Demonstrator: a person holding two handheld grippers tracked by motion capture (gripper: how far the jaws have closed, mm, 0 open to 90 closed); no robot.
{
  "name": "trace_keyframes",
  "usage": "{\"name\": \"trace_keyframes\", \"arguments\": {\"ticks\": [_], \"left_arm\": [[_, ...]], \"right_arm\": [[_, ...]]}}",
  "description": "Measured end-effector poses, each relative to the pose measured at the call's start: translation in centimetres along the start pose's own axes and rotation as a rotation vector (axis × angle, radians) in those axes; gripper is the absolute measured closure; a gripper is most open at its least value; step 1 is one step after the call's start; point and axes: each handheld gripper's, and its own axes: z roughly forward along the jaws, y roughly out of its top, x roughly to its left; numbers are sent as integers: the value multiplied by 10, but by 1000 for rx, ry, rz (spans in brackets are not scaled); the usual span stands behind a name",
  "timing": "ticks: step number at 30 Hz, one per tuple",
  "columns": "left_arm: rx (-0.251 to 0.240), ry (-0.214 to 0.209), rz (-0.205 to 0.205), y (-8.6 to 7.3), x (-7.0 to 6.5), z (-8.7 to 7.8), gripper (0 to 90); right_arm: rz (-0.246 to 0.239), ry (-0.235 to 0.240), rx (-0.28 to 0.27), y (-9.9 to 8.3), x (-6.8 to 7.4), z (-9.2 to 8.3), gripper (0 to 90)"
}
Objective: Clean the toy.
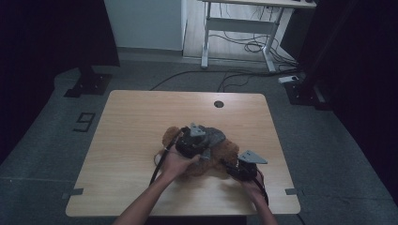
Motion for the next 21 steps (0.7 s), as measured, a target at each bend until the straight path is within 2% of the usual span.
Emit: {"name": "trace_keyframes", "arguments": {"ticks": [1,3,8,13,15,17,21], "left_arm": [[-5,6,5,-1,0,1,756],[-13,-3,-29,-6,9,-1,756],[-26,23,-112,-31,43,-14,757],[-41,80,-177,-62,75,-31,758],[-65,60,-224,-75,83,-34,760],[-73,66,-226,-81,85,-37,761],[-63,102,-198,-85,88,-43,759]], "right_arm": [[1,-1,2,0,-1,0,503],[14,10,1,-1,-3,-1,500],[18,17,-2,0,-2,0,495],[26,19,-5,0,-3,0,494],[29,22,-7,0,-3,0,494],[34,24,-7,1,-3,1,494],[35,24,-5,0,-2,1,498]]}}
